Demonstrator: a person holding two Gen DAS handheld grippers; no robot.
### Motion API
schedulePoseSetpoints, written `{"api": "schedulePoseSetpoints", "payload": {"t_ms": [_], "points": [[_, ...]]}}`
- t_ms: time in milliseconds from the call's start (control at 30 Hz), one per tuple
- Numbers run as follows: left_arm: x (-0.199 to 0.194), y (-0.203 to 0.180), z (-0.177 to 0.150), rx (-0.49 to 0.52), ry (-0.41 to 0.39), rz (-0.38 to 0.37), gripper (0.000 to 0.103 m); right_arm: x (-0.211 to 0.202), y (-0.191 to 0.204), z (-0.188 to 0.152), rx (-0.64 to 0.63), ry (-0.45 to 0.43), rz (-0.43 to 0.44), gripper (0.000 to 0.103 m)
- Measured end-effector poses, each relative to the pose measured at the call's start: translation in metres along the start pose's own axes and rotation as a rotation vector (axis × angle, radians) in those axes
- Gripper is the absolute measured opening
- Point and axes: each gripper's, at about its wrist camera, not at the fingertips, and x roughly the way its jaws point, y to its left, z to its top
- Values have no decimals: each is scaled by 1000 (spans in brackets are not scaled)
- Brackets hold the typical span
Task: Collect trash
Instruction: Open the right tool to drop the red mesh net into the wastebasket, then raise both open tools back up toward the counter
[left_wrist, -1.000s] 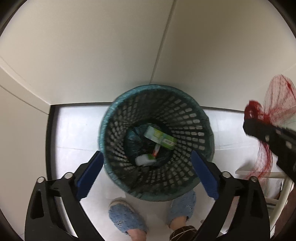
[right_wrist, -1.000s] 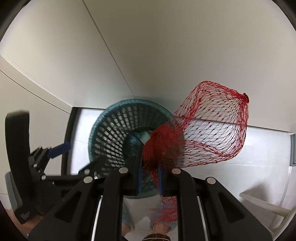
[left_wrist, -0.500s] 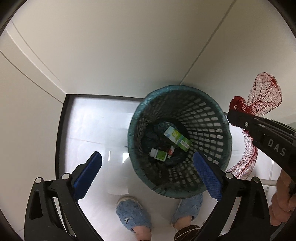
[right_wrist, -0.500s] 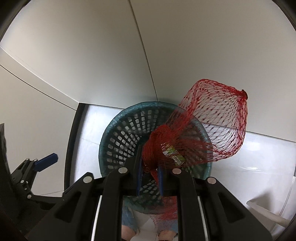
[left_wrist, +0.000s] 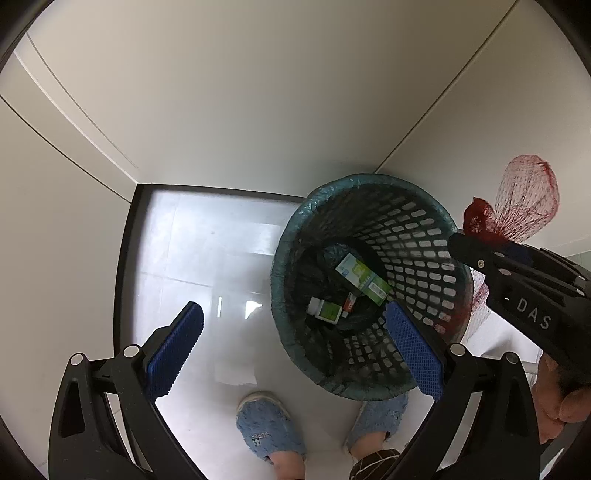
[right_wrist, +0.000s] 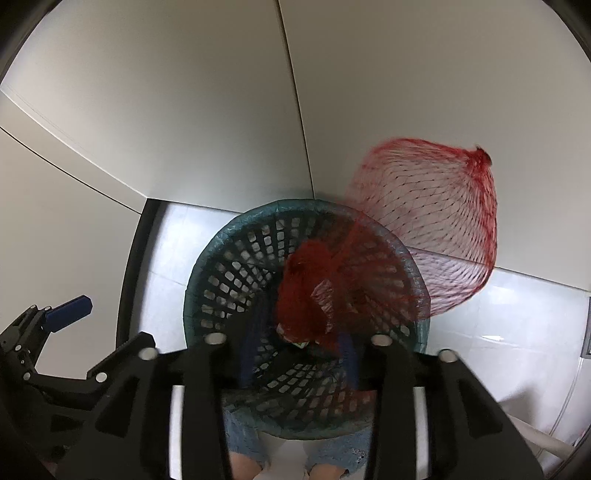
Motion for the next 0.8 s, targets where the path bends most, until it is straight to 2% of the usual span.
{"api": "schedulePoseSetpoints", "payload": {"t_ms": [167, 233, 367, 600, 800], "points": [[-1, 2, 1, -14, 4, -3, 97, -2, -3, -1, 21, -9, 9, 63], [-1, 3, 1, -20, 4, -2, 97, -4, -5, -2, 24, -14, 4, 74], [-5, 3, 2, -17, -1, -4, 97, -9, -10, -3, 41, -14, 1, 77], [-27, 0, 6, -9, -12, -16, 96, -39, -14, -4, 59, -51, -32, 91], [-77, -6, 16, 8, -52, -38, 97, -104, -12, 0, 54, -115, -63, 95]]}}
